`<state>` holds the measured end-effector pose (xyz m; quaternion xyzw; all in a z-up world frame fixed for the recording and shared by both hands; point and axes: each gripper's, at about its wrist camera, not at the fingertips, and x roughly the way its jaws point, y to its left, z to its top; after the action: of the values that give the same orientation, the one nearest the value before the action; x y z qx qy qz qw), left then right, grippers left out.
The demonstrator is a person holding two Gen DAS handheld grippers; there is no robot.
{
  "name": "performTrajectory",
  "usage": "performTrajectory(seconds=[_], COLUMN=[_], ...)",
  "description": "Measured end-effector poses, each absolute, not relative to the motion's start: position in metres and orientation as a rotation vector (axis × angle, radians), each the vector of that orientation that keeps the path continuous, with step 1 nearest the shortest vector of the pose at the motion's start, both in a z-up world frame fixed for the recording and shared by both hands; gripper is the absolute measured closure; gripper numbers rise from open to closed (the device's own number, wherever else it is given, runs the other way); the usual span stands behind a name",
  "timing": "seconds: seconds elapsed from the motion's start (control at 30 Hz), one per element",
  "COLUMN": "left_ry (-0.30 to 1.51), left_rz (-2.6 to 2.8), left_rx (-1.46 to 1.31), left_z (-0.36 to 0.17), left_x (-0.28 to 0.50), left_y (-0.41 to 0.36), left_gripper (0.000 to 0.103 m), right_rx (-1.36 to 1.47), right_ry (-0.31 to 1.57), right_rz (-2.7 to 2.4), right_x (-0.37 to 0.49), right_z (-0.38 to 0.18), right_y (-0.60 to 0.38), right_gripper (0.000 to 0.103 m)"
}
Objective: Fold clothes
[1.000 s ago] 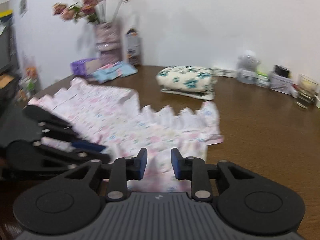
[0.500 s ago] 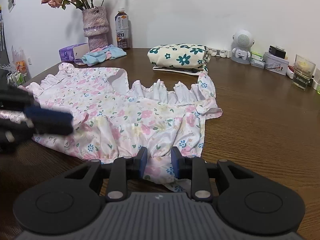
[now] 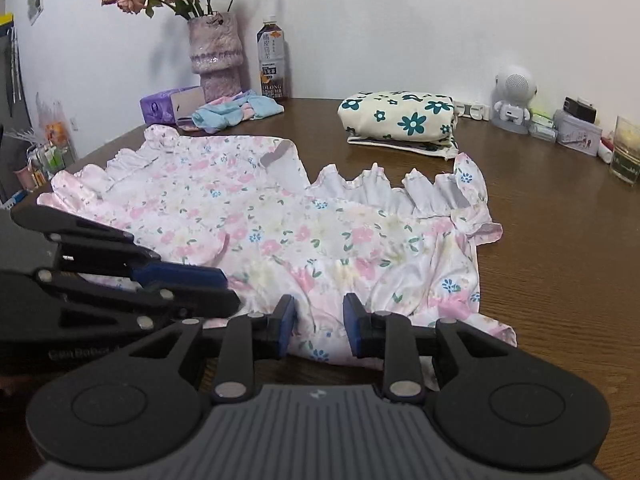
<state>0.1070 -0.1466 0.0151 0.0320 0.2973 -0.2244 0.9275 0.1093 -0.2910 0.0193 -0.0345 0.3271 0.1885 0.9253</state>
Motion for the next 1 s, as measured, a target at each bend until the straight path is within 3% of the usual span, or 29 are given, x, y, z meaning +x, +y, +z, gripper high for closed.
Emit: performTrajectory(seconds=[0.4, 0.7, 0.73, 0.8, 0.93, 1.0], left_ry=[0.610, 0.525, 0.523, 0.515, 0.500, 0.493], left_rz=[-0.434, -0.335, -0.315, -0.294, -0.262, -0.253], left_rx=[0.009, -0.054, -0.056, -0.067, -0.098, -0.112], left_z=[0.015, 0.038, 0.040, 0.041, 0.041, 0.041], left_x=[0.106, 0.079, 0.077, 0.073, 0.063, 0.057], left_y=[-0.137, -0.088, -0.081, -0.067, -0.041, -0.028], left_gripper=[0.086, 0.034, 0.031, 0.029, 0.016, 0.014], right_rx=[-0.107, -0.070, -0.049, -0.014, 0.009, 0.007], right_ry=[0.637, 0.576, 0.547, 0.498, 0.468, 0.478], right_rz=[0.356, 0.342, 0.341, 0.343, 0.366, 0.379], right_x=[0.102, 0.093, 0.088, 0.079, 0.067, 0.063], right_z=[0.013, 0.023, 0.027, 0.035, 0.046, 0.046], right_y=[-0.284, -0.284, -0.285, -0.284, -0.273, -0.263], right_gripper=[0.075, 0.072, 0.069, 0.055, 0.047, 0.034])
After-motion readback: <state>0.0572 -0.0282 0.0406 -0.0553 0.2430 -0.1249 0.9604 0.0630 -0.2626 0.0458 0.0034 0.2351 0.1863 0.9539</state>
